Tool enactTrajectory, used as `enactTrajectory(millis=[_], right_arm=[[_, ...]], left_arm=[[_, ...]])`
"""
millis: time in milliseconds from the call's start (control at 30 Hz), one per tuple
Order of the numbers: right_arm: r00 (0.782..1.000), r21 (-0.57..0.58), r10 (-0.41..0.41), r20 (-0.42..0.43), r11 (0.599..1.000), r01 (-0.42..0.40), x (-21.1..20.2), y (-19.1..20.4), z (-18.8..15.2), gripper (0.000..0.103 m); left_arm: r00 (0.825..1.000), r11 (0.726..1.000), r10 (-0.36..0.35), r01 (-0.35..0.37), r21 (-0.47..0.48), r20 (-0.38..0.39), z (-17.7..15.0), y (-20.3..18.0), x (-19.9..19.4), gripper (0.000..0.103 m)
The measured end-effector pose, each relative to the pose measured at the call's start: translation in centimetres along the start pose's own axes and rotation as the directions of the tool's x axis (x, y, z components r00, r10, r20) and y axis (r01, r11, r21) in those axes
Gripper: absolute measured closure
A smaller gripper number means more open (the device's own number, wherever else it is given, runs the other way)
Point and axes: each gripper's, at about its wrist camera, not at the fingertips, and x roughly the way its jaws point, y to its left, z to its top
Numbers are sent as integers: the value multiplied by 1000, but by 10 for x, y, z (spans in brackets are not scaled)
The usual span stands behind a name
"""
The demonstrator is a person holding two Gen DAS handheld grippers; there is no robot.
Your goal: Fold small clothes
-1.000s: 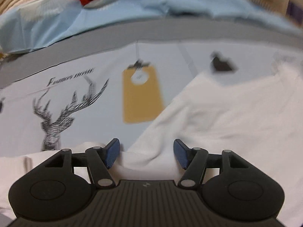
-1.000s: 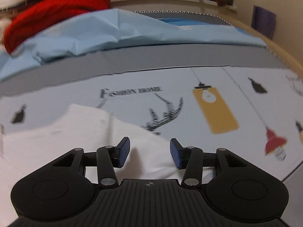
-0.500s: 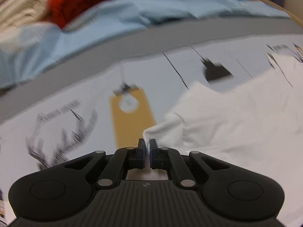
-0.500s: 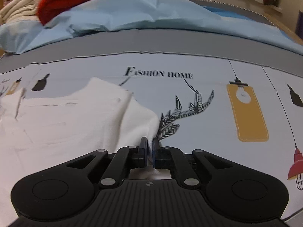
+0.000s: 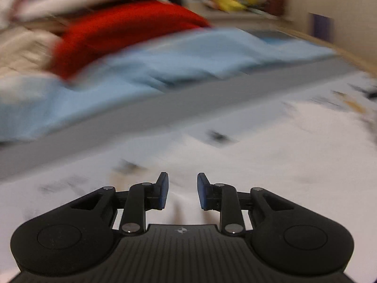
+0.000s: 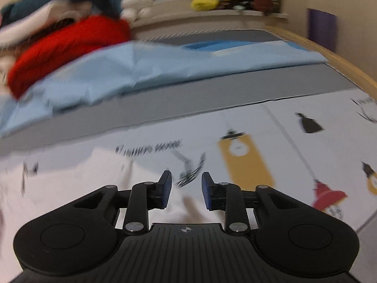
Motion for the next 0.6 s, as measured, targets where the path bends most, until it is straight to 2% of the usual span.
enactTrajectory(millis=[67, 100, 133, 200, 233, 300, 400, 467, 567, 600], right_arm=[[1000, 65, -6, 26, 998, 4, -17, -21, 7, 68], [999, 85, -16, 36, 996, 13, -25, -30, 8, 64], [999, 103, -31, 43, 994, 27, -36, -39, 9, 63], [998, 132, -54, 37, 990, 49, -48, -57, 7, 62], [998, 152, -58, 24, 987, 53, -53, -65, 4, 61], [998, 201, -50, -29, 978, 55, -64, -81, -8, 59], [989, 262, -25, -143, 963, 63, -72, -95, -35, 53], [970, 281, 8, -244, 958, 62, -71, -98, -54, 52], [935, 274, 51, -350, 960, 50, -62, -95, -82, 51], [924, 261, 42, -379, 963, 63, -58, -93, -89, 51]], left_arm=[[988, 991, -133, 134, 15, -84, -14, -10, 6, 74], [980, 985, -164, 170, 42, -114, -23, -15, 13, 74], [961, 982, -168, 183, 51, -218, -34, -19, 24, 73], [962, 985, -146, 164, 58, -232, -44, -21, 22, 72], [955, 989, -137, 146, 16, -265, -43, -19, 22, 72], [945, 996, -89, 79, -46, -315, -40, -18, 20, 72], [928, 1000, 13, -23, -21, -373, -39, -32, 6, 72], [938, 998, 32, -48, -40, -346, -35, -36, -17, 72], [968, 993, 7, -37, -116, -250, -23, -39, -69, 71], [975, 992, 9, -36, -122, -221, -22, -42, -85, 69]])
